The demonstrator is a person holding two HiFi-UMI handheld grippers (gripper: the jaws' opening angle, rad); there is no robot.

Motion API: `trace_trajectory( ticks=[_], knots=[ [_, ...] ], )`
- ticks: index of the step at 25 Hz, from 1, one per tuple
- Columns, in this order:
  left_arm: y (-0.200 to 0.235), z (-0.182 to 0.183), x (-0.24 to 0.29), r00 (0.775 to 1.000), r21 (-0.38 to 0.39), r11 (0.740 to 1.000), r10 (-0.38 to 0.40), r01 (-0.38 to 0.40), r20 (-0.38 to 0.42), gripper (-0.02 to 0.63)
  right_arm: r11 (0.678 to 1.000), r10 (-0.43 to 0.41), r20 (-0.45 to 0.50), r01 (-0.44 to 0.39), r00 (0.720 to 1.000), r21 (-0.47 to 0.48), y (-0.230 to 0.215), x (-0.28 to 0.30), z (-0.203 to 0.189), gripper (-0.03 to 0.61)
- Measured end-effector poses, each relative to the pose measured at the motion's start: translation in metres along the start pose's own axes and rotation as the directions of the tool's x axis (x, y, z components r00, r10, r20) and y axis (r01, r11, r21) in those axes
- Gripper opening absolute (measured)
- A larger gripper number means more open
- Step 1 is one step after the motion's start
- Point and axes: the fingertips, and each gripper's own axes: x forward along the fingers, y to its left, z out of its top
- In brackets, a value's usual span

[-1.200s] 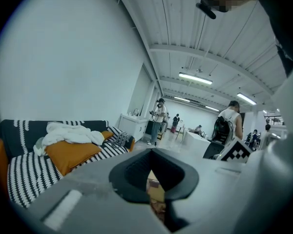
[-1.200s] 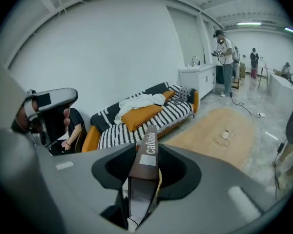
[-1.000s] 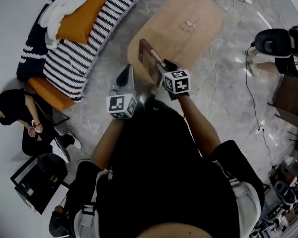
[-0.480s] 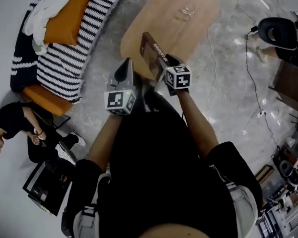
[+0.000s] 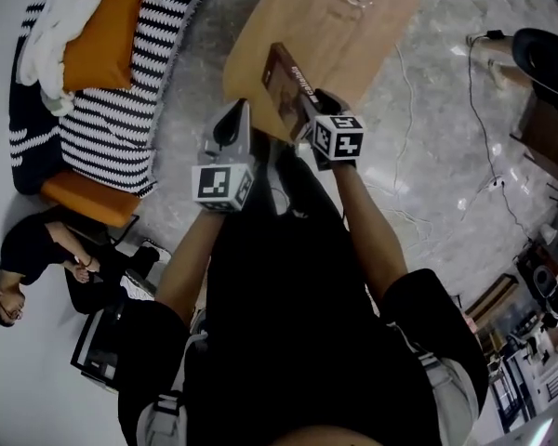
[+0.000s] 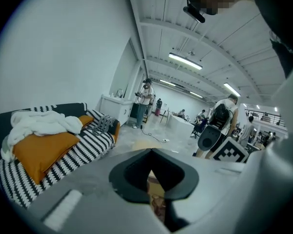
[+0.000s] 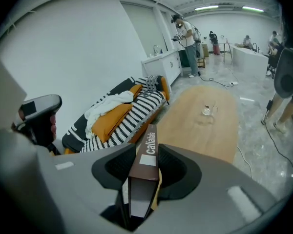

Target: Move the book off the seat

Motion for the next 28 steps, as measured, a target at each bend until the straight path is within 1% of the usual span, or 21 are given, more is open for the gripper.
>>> trace_trajectory(
  ticks=[6,9,14,18,24,28],
  knots=[
    [0.023,0.006,0.043,0.999,0.021,0.999,-0.034,0.034,-0.037,0.006,0.994,-0.018,0.035,0.015,0.999,0.104,-0.009,0.027,0.024,0.153],
    [0.031,-0.001,0.057,0.998,0.016,0.999,-0.044,0.045,-0.042,0.006,0.990,-0.029,0.047,0.022,0.998,0.137,-0.015,0.042,0.025,0.153],
    [0.027,-0.034,0.067,0.996,0.005,0.997,-0.075,0.075,-0.054,0.006,0.980,-0.039,0.077,0.023,0.996,0.197,-0.031,0.056,0.003,0.153],
    [0.026,-0.055,0.072,0.995,-0.004,0.997,-0.083,0.083,-0.057,0.006,0.969,-0.036,0.103,0.009,0.994,0.247,-0.042,0.064,-0.011,0.153],
    [0.027,-0.070,0.079,0.995,-0.012,0.996,-0.084,0.083,-0.060,0.006,0.958,-0.030,0.131,-0.009,0.991,0.286,-0.052,0.069,-0.022,0.153],
    [0.026,-0.086,0.084,0.994,-0.027,0.996,-0.087,0.086,-0.061,0.006,0.935,-0.018,0.165,-0.042,0.986,0.353,-0.062,0.075,-0.035,0.153]
  ],
)
